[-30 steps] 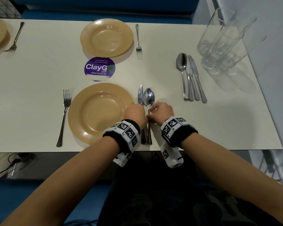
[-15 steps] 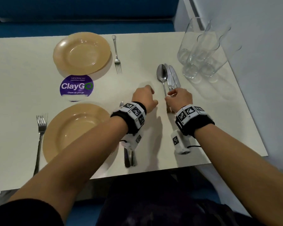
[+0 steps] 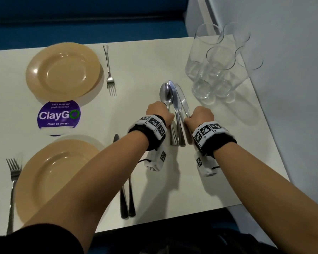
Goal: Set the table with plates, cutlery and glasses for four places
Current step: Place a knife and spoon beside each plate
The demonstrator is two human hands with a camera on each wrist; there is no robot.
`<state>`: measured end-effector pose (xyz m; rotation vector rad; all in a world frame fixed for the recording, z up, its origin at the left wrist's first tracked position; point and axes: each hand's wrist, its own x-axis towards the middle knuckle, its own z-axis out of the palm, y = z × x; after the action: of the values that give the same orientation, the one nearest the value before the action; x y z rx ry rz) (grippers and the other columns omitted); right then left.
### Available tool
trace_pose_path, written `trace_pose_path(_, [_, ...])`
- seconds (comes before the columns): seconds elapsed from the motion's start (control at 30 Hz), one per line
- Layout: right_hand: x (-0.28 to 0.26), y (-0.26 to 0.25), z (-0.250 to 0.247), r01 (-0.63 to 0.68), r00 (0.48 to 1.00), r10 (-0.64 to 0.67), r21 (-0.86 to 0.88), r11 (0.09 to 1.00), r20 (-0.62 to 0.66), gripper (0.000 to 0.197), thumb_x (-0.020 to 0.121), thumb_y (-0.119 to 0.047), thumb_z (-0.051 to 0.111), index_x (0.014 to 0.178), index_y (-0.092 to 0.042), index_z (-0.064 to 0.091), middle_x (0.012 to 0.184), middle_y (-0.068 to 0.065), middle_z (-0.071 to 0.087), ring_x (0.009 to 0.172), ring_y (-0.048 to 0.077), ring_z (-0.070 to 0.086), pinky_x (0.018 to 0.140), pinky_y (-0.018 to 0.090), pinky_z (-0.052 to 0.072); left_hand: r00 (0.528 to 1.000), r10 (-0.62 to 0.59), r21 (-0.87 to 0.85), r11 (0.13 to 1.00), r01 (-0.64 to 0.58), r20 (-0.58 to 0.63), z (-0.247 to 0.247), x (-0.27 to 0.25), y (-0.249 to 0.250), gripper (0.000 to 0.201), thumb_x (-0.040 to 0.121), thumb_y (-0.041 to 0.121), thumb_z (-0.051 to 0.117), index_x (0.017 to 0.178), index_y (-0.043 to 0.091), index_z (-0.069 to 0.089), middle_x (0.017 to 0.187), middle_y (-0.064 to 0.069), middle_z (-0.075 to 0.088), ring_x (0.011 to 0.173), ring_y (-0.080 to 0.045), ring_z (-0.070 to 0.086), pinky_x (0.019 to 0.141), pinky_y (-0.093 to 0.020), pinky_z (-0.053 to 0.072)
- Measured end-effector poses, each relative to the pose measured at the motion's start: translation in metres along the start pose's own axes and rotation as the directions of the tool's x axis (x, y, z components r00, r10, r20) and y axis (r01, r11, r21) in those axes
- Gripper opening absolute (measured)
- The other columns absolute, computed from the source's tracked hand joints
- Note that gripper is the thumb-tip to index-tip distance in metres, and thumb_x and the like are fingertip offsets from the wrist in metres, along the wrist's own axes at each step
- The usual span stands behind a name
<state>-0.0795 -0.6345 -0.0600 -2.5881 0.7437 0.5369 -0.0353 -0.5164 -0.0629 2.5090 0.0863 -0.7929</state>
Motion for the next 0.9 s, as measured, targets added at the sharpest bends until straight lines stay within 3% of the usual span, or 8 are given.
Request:
trace_pose_path(0.13, [0.001,-0.004,-0.001,0.02,1.0,-0.018,-0.079,0.997,0.022,0.037,0.085,-0.022,0.059,0.056,-0.008,0.04,0.058,0.004,0.043,0.068,0.028,0.051,0.062,0.029,0.04,0.998,-0.016,-0.08,0.997,0.021,0.057,-0.001,0.0,-0.001,0.03,0.084,0.021,0.059,0.06,0.011,0.045,0.066,-0.004,0.057,0.059,-0.02,0.054,0.046,-0.024,0.039])
trace_pose_path(0.2, [-0.001,-0.008,0.0,0.051,0.999,-0.05,-0.164,0.985,0.015,0.034,0.087,-0.022,0.057,0.06,-0.007,0.044,0.064,0.005,0.048,0.072,0.029,0.053,0.063,0.029,0.038,0.995,0.0,-0.108,0.994,0.01,0.096,-0.005,-0.002,-0.001,0.022,0.084,0.022,0.057,0.066,0.009,0.054,0.075,-0.008,0.067,0.067,-0.022,0.062,0.056,-0.028,0.049])
trace_pose_path(0.27, [-0.001,-0.011,0.003,0.075,0.997,-0.066,-0.239,0.968,0.046,0.022,0.091,-0.02,0.056,0.079,-0.001,0.059,0.081,0.009,0.056,0.086,0.03,0.06,0.067,0.028,0.04,0.993,0.02,-0.161,0.987,-0.001,0.118,-0.008,-0.005,-0.003,0.021,0.085,0.023,0.055,0.08,0.005,0.065,0.089,-0.012,0.073,0.082,-0.025,0.07,0.075,-0.034,0.058])
trace_pose_path(0.33, [-0.001,-0.012,0.008,0.038,0.998,-0.026,-0.23,0.972,0.052,0.02,0.094,-0.015,0.052,0.098,0.0,0.064,0.099,0.011,0.065,0.098,0.028,0.063,0.072,0.029,0.043,0.993,0.036,-0.177,0.984,-0.015,0.115,-0.008,-0.007,-0.006,0.026,0.087,0.024,0.054,0.087,0.003,0.068,0.094,-0.014,0.073,0.088,-0.026,0.07,0.082,-0.036,0.057])
trace_pose_path(0.53, [-0.003,-0.014,0.022,-0.094,0.994,0.083,-0.151,0.984,-0.078,0.027,0.096,-0.006,0.034,0.118,0.0,0.048,0.126,0.017,0.053,0.117,0.033,0.052,0.094,0.039,0.042,0.992,0.074,-0.191,0.98,-0.053,0.106,-0.008,-0.015,-0.014,0.025,0.089,0.023,0.05,0.08,0.004,0.061,0.095,-0.017,0.072,0.09,-0.03,0.069,0.085,-0.04,0.055])
trace_pose_path(0.63, [-0.004,-0.011,0.027,-0.081,0.993,0.065,-0.164,0.983,-0.096,0.028,0.096,-0.005,0.032,0.121,0.001,0.044,0.127,0.018,0.051,0.116,0.034,0.051,0.094,0.04,0.041,0.99,0.086,-0.262,0.964,-0.055,0.11,-0.009,-0.017,-0.018,0.025,0.09,0.017,0.047,0.076,0.004,0.063,0.093,-0.015,0.073,0.087,-0.03,0.07,0.084,-0.04,0.056])
trace_pose_path(0.73, [-0.002,-0.003,0.027,-0.089,0.991,0.073,-0.148,0.985,-0.112,0.028,0.096,-0.003,0.029,0.119,0.004,0.044,0.125,0.02,0.052,0.114,0.035,0.053,0.09,0.04,0.043,0.992,0.084,-0.395,0.918,-0.04,0.094,-0.013,-0.021,-0.023,0.027,0.094,0.01,0.045,0.068,0.008,0.053,0.095,-0.022,0.071,0.076,-0.03,0.07,0.077,-0.041,0.059])
trace_pose_path(0.9, [-0.01,-0.007,0.025,-0.142,0.979,0.128,-0.081,0.986,-0.157,0.027,0.099,-0.004,0.031,0.121,0.008,0.042,0.126,0.022,0.053,0.114,0.036,0.055,0.09,0.04,0.044,0.994,0.086,-0.521,0.853,-0.036,0.073,-0.028,-0.027,-0.037,0.02,0.095,0.009,0.045,0.093,-0.004,0.061,0.096,-0.023,0.07,0.083,-0.033,0.071,0.076,-0.045,0.059])
